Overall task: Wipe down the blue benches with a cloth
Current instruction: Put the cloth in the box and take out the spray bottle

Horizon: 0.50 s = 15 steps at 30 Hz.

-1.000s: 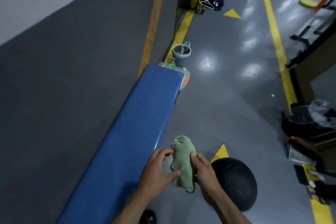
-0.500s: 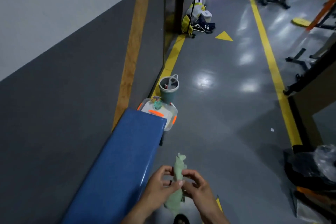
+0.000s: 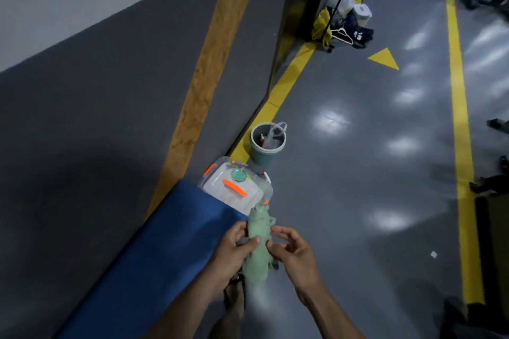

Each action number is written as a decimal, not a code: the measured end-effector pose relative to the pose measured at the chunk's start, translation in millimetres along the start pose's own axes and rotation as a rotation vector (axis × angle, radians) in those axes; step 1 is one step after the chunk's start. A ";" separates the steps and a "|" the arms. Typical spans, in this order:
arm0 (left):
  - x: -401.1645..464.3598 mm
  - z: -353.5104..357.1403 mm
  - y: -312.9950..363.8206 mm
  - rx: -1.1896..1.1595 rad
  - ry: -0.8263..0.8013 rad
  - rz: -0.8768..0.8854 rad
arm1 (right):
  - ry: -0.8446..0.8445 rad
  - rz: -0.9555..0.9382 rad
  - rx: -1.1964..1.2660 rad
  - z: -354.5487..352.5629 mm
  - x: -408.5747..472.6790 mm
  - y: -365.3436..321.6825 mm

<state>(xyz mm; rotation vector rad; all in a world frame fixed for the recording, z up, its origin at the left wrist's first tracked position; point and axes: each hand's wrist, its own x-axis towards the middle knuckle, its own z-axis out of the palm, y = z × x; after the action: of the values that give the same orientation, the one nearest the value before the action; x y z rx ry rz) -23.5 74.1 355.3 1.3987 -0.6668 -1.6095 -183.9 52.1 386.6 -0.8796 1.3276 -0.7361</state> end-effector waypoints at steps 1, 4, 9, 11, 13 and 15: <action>20.6 -1.3 5.8 -0.023 -0.001 -0.015 | -0.002 0.005 -0.005 0.8 21.4 -5.8; 71.1 -5.2 25.0 -0.057 0.019 -0.048 | -0.022 0.051 -0.038 3.3 80.7 -19.3; 136.3 -7.5 47.4 -0.045 0.075 -0.078 | -0.103 0.248 0.119 11.2 152.7 -35.4; 161.4 -9.5 47.2 -0.006 0.095 -0.092 | -0.176 0.325 0.060 11.3 182.5 -33.6; 187.7 -14.4 39.5 0.068 0.131 -0.141 | -0.186 0.374 -0.113 7.2 216.2 -26.1; 213.1 -19.7 27.5 0.114 0.187 -0.225 | -0.209 0.352 -0.243 1.1 254.6 -15.0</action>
<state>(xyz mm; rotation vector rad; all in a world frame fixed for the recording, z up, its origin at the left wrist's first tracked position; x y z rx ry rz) 6.6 -121.2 268.8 1.7345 -0.5119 -1.6062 -153.1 -174.4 273.6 -0.8569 1.3535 -0.2057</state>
